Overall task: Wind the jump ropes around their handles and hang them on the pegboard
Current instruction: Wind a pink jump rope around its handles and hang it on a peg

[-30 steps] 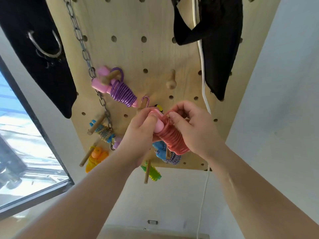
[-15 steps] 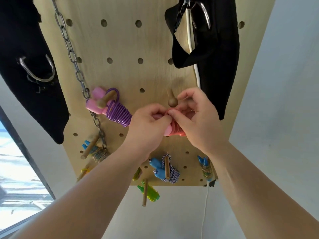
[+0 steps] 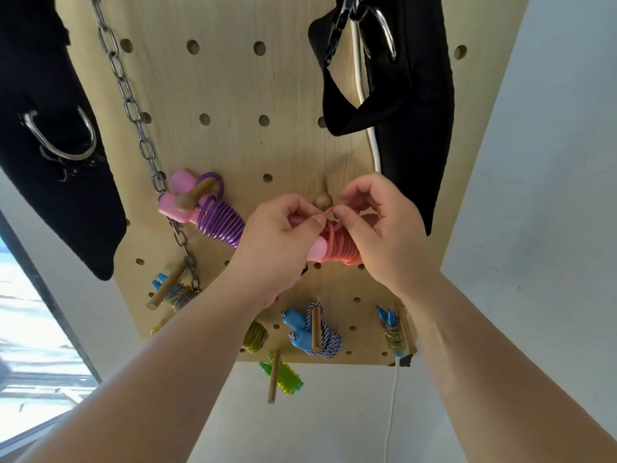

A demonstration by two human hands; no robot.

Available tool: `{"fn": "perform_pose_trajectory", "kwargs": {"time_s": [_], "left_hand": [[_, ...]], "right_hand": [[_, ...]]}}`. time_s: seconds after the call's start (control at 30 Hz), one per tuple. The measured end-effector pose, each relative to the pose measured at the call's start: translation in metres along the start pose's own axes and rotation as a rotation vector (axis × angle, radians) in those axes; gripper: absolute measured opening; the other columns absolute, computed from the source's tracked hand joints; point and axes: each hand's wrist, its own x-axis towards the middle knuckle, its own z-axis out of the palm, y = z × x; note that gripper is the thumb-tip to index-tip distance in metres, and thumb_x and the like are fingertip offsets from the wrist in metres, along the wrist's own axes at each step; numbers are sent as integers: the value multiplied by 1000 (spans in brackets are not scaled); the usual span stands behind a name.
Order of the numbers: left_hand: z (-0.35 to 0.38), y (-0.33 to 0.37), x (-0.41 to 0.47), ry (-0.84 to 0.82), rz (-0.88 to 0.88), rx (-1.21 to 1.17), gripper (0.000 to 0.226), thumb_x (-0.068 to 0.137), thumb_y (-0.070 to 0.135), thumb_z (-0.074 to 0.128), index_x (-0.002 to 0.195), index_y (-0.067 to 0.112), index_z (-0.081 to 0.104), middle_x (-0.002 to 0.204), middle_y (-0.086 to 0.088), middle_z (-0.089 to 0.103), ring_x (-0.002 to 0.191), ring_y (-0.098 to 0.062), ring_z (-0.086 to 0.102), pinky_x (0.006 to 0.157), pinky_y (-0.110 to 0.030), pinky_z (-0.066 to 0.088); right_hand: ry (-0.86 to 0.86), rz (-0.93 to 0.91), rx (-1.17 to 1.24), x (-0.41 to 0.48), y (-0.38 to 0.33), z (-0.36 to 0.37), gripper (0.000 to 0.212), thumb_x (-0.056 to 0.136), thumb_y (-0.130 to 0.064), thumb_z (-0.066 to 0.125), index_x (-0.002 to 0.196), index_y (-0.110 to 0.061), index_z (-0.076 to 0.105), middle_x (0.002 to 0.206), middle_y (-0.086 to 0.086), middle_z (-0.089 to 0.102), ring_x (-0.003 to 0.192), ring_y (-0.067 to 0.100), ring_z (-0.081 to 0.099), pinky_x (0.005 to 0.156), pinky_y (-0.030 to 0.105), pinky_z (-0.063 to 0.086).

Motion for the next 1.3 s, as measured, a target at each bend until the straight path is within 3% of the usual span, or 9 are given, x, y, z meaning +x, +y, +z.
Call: {"fn": "perform_pose_trajectory", "kwargs": {"time_s": [0.07,0.37,0.53,0.63,0.8,0.97,1.03,1.17,1.3], "left_hand": [[2,1,-4,41,61,84,10,98,22,63,89,26,66,89,8,68,79,-7,65,57,-13,50],[6,-2,-3,176,199,139,15,99,17,60,89,28,61,91,15,67,87,2,62,66,-9,48],[-4,4,6,134,118,144,14,98,20,61,87,26,64,86,10,66,80,-5,62,66,-25,51],[-9,12,14,118,64,154,18,97,19,62,80,26,63,79,8,63,69,-7,57,59,-27,44],[-17,15,20,-16,-65,-8,14,99,11,60,85,8,61,59,6,58,36,1,44,35,-14,32],[-21,11,25,-69,-23,-18,12,98,7,60,86,6,62,72,-6,59,47,-3,48,43,-18,39],[-18,6,26,-47,-21,-25,14,99,9,59,85,9,61,76,-12,60,52,-6,51,47,-20,43],[-9,-6,35,-5,-16,20,14,99,19,58,87,19,62,95,-15,70,80,-21,61,75,-46,56],[1,-11,50,61,43,114,7,99,21,58,93,19,62,85,0,64,78,-13,59,71,-37,53]], "right_hand": [[22,-28,-1,0,0,0,21,94,-6,68,100,-23,57,90,-22,59,88,-5,62,76,7,46],[36,0,71,5,3,8,12,96,-12,68,106,-18,69,90,-16,69,87,3,70,72,13,55],[1,55,113,11,1,8,5,96,-10,68,97,-12,72,84,-15,69,82,1,69,69,11,51],[21,112,145,16,2,12,5,94,-10,69,90,-9,72,86,-4,67,80,2,66,72,11,49],[-17,234,265,17,7,16,9,96,-12,67,94,-5,71,92,9,68,85,5,64,77,17,52],[-24,269,389,13,10,21,12,101,-12,60,98,-3,66,87,4,71,87,19,69,80,35,60],[-31,242,320,12,12,23,12,103,-13,56,97,-4,64,86,0,67,85,14,67,78,28,58],[-13,183,147,14,20,30,11,104,-16,54,98,-10,60,85,-9,62,81,2,61,73,14,49],[94,205,124,26,32,42,7,102,-17,58,97,-12,61,85,-7,64,81,6,62,74,22,52]]}}
